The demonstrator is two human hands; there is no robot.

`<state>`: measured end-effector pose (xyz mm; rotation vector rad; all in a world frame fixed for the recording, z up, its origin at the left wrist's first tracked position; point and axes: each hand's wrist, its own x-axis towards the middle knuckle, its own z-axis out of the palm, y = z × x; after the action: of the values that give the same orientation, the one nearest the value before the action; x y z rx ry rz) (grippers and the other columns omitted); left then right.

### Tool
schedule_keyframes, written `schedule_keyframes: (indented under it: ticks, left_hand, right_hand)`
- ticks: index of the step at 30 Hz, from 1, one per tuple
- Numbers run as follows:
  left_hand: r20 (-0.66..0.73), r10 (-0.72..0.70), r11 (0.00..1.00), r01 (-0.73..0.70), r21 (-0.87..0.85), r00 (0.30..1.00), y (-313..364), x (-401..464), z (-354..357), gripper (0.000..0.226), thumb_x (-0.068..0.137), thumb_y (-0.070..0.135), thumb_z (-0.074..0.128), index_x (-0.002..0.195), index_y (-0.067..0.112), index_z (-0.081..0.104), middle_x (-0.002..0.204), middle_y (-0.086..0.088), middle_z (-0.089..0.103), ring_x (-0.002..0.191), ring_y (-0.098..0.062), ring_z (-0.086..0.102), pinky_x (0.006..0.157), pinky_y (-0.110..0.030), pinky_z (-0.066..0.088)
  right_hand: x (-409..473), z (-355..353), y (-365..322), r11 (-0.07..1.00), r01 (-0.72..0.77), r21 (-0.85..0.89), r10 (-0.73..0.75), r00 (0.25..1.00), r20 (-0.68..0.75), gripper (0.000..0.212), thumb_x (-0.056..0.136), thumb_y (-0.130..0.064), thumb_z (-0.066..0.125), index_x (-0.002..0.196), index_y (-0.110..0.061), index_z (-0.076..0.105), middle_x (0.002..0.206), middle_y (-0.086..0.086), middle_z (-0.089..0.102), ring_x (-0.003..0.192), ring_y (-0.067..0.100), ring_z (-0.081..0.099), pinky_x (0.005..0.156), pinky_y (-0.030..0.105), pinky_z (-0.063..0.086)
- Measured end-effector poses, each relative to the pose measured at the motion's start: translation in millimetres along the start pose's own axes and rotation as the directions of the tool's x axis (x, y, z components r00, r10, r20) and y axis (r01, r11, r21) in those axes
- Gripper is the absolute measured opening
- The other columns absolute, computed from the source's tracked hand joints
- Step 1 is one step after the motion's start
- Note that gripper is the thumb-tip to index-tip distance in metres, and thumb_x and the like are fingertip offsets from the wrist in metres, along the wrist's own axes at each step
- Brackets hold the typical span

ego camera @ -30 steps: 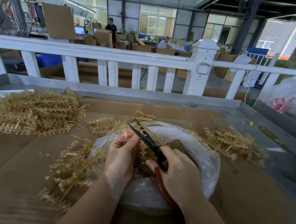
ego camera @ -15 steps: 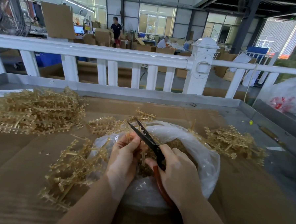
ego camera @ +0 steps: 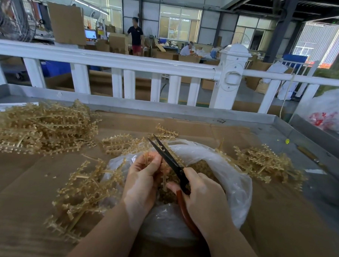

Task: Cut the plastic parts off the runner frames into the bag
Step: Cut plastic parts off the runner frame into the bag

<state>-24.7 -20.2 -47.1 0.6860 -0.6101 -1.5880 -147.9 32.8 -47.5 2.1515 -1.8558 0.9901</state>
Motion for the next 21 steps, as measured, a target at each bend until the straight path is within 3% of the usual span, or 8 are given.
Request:
schedule_keyframes:
  ticks: [8, 15, 18, 21]
  left_hand:
    - [0.0, -0.005, 1.0, 0.005, 0.019, 1.0, 1.9, -0.5, -1.3, 0.005, 0.07, 0.012, 0.066, 0.074, 0.012, 0.069, 0.071, -0.008, 0.07, 0.06, -0.017, 0.068, 0.051, -0.026, 0.054]
    - [-0.026, -0.047, 0.999, 0.047, 0.001, 0.999, 9.6, -5.8, 3.7, 0.057, 0.068, 0.016, 0.068, 0.119, -0.006, 0.058, 0.102, -0.022, 0.065, 0.088, -0.032, 0.065, 0.074, -0.038, 0.058]
    - [0.003, -0.055, 0.998, 0.055, 0.027, 0.998, 11.1, -6.2, 4.2, 0.064, 0.068, 0.023, 0.065, 0.123, -0.009, 0.056, 0.106, -0.022, 0.058, 0.093, -0.033, 0.056, 0.081, -0.041, 0.048]
    - [-0.013, -0.077, 0.997, 0.077, 0.023, 0.997, 10.6, -5.8, 3.4, 0.056, 0.076, 0.022, 0.065, 0.124, -0.005, 0.054, 0.102, -0.019, 0.06, 0.084, -0.029, 0.06, 0.072, -0.036, 0.049]
  right_hand:
    - [1.3, 0.3, 1.6, 1.0, 0.008, 0.001, -0.008, 1.0, 0.023, 0.034, 0.088, -0.053, 0.056, 0.103, -0.022, 0.061, 0.079, -0.007, 0.065, 0.068, 0.007, 0.059, 0.062, 0.015, 0.044]
    - [-0.6, -2.4, 0.2, 1.0, -0.006, 0.018, 0.007, 0.998, -0.06, 0.03, 0.082, -0.048, 0.066, 0.089, -0.019, 0.065, 0.067, -0.006, 0.062, 0.059, 0.008, 0.057, 0.058, 0.015, 0.038]
    - [-1.7, -2.9, 1.9, 1.0, -0.003, 0.027, 0.005, 0.998, -0.062, 0.03, 0.081, -0.047, 0.068, 0.09, -0.019, 0.065, 0.067, -0.007, 0.062, 0.059, 0.008, 0.056, 0.057, 0.016, 0.041]
    - [-2.6, -2.9, 3.0, 1.0, 0.002, 0.026, -0.001, 0.999, -0.04, 0.03, 0.082, -0.048, 0.066, 0.093, -0.02, 0.065, 0.07, -0.008, 0.062, 0.062, 0.006, 0.055, 0.059, 0.015, 0.042]
